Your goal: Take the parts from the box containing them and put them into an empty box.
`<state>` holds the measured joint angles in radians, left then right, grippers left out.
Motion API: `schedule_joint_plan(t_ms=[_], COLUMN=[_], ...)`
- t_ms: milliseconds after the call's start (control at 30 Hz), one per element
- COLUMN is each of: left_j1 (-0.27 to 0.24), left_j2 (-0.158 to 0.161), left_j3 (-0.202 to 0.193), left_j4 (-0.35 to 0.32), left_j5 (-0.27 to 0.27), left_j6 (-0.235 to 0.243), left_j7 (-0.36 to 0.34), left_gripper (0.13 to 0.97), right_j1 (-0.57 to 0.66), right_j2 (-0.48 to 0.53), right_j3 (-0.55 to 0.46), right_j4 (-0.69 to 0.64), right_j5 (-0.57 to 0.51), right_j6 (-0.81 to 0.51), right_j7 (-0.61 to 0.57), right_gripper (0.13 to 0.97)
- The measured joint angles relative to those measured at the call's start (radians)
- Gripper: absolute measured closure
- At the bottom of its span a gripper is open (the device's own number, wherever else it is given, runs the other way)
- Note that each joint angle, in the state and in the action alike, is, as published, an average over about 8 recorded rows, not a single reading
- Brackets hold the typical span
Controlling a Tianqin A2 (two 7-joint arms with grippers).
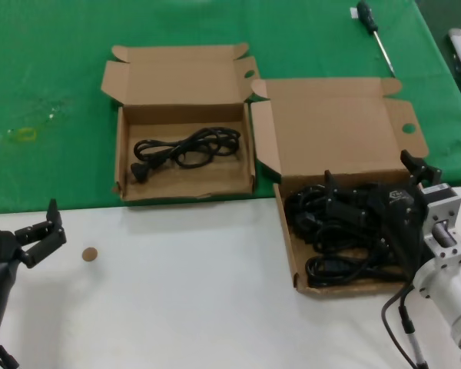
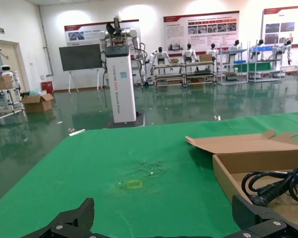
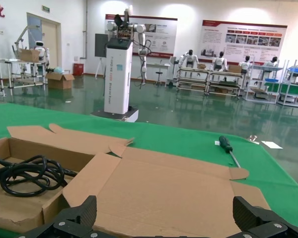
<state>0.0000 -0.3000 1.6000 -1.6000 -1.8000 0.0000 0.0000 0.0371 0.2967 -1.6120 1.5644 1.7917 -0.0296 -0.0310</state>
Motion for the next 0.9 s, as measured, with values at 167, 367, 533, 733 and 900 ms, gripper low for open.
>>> schedule_joint_plan(t_ms=[167,367,533,733,900], left_j1=[0.0,0.0,0.0,0.0,0.0], left_j2=[0.0,0.0,0.0,0.0,0.0], left_j3=[0.0,0.0,0.0,0.0,0.0], left_j4=[0.0,0.0,0.0,0.0,0.0], left_j5=[0.0,0.0,0.0,0.0,0.0], left_j6=[0.0,0.0,0.0,0.0,0.0], left_j7=[0.0,0.0,0.0,0.0,0.0], left_gripper=[0.132,0.132,0.132,0.132,0.132], right_j1=[0.0,0.0,0.0,0.0,0.0], right_j2=[0.0,0.0,0.0,0.0,0.0], right_j3=[0.0,0.0,0.0,0.0,0.0], right_j4=[0.0,0.0,0.0,0.0,0.0], right_j5=[0.0,0.0,0.0,0.0,0.0], right_j6=[0.0,0.0,0.0,0.0,0.0], right_j7=[0.0,0.0,0.0,0.0,0.0], right_gripper=[0.129,0.129,0.129,0.129,0.129])
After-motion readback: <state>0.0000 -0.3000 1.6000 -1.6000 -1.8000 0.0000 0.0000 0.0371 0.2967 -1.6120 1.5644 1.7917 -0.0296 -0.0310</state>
